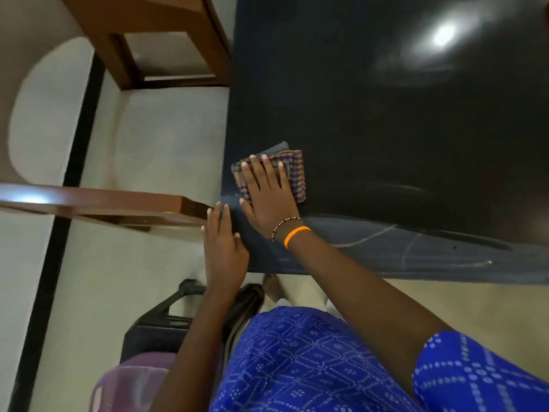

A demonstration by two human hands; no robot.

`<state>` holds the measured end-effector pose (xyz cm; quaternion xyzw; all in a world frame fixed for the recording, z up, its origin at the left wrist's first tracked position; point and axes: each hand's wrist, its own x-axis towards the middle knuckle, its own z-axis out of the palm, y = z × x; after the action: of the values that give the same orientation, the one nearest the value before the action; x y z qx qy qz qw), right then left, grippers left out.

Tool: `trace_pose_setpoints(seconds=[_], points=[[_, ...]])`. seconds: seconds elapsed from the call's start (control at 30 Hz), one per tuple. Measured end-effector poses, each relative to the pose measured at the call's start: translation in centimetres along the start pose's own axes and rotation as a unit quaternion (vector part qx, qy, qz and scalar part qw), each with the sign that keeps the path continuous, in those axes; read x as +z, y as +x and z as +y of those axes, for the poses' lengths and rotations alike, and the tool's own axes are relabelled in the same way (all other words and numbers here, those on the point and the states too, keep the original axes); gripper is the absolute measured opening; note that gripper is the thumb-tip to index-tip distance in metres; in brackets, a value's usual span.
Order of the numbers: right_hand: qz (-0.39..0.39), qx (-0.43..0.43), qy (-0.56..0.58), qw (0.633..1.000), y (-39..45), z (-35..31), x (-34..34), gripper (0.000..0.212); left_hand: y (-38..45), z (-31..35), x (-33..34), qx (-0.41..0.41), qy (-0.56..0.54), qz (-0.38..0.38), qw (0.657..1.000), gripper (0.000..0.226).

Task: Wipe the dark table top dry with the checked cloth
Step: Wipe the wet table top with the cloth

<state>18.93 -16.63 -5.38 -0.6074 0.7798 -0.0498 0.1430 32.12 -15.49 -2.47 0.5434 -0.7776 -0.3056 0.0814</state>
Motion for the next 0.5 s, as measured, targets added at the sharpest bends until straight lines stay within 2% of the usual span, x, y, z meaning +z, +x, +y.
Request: trace_pose_setpoints(seconds=[0.17, 0.3, 0.37, 0.5], points=[[-0.014, -0.026, -0.026, 0.999, 2.9, -3.8, 0.4, 0.068, -0.4, -3.0, -1.3, -0.052, -0.077, 0.009, 0.996, 0.056], [0.000, -0.072, -0.034, 0.997, 0.1, -4.7, 1.5, 0.069, -0.5, -3.8, -1.7, -0.120, -0.183, 0.014, 0.976, 0.050], [0.007, -0.100, -0.037, 0.994, -2.5, -5.1, 2.0, 0.070, -0.3, -3.8, -2.1, -0.114, -0.227, 0.014, 0.967, 0.050], [0.009, -0.109, -0.045, 0.993, -5.5, -3.0, 1.9, 0.068, 0.1, -3.5, -2.3, -0.104, -0.240, 0.002, 0.965, 0.042]])
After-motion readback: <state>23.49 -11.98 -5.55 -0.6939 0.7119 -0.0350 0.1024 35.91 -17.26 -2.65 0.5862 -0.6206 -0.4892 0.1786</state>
